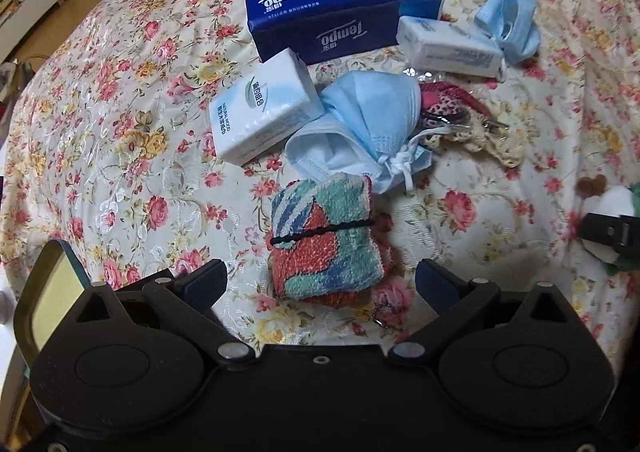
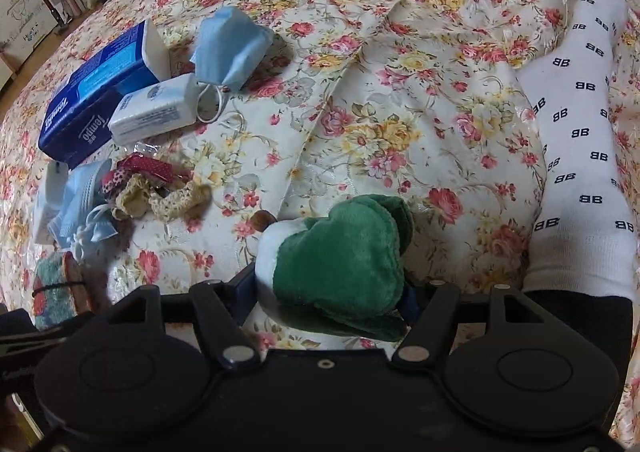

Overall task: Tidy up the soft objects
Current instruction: 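Grasp the red-and-blue striped towel bundle with the left tool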

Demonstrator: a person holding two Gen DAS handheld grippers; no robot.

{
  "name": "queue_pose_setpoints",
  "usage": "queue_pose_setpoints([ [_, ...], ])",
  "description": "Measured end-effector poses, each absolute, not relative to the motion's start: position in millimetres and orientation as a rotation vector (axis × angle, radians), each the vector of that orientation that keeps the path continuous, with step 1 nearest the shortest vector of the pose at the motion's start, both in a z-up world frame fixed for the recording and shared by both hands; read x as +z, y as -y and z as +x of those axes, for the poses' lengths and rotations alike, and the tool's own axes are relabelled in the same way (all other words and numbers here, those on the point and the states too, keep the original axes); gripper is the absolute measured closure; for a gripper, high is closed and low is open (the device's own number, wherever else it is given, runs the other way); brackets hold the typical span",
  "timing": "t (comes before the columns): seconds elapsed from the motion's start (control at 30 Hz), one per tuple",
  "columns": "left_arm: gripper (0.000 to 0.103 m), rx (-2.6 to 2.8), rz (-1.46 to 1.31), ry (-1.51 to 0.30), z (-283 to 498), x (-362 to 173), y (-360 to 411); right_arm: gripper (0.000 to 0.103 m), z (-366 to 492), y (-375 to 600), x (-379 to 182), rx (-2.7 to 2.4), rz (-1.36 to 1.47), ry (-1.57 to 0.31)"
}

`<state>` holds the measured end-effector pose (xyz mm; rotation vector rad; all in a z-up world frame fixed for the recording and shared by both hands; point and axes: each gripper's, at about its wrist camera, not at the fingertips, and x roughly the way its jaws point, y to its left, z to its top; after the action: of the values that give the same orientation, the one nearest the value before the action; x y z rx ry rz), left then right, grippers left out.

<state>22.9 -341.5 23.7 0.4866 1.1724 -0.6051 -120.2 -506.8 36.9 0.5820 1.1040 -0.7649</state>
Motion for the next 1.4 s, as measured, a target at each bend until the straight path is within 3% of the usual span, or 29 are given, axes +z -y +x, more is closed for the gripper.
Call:
queue_pose_setpoints([
  [0.37,0.002,-0.571,0.403,-1.325,47.1,-5.6,344.4,0.028,-108.6,509.4,16.3,-0.781,0.57,-1.166],
  [0.63,0.002,-0.6,0.356,-1.328,52.7,-12.5,335.3,0.0,-100.8,513.1,3.5,-0.771,0.564,-1.179],
  [1.4,0.002,-0.656,0.349,-1.329,61.1,-15.4,337.0,0.0,-100.0,501.6,1.6,-0.794,0.535,-1.126],
])
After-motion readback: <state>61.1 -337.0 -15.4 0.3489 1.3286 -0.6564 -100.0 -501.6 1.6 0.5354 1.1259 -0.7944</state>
